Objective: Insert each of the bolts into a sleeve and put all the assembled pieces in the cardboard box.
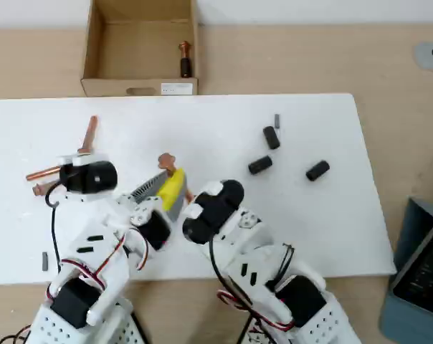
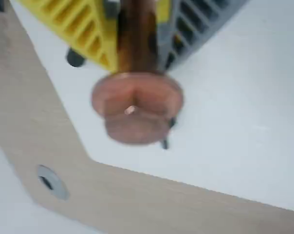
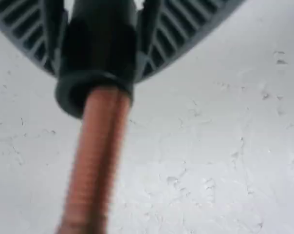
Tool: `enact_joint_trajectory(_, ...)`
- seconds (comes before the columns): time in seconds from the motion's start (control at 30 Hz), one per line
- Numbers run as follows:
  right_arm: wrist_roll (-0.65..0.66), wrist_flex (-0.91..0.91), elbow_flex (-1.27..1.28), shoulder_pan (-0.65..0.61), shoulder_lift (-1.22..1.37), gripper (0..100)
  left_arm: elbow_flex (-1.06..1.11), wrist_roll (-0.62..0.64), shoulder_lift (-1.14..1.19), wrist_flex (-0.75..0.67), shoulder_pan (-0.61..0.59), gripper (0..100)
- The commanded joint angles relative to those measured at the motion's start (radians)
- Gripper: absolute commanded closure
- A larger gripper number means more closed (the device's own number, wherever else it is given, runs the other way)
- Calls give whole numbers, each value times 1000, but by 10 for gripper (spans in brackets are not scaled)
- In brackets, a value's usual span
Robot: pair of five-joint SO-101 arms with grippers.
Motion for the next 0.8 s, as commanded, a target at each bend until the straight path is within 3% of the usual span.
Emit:
enact_joint_trajectory(0.0, 9, -28, -61, -19, -147, 989, 3, -3, -4, 0, 77, 999)
enact_joint_trajectory(0.37, 9, -25, -59, -19, -147, 989, 28, -66, -4, -92, -44, 999)
enact_joint_trajectory(0.77, 9, -23, -54, -19, -147, 989, -32, -18, -5, -121, -49, 999)
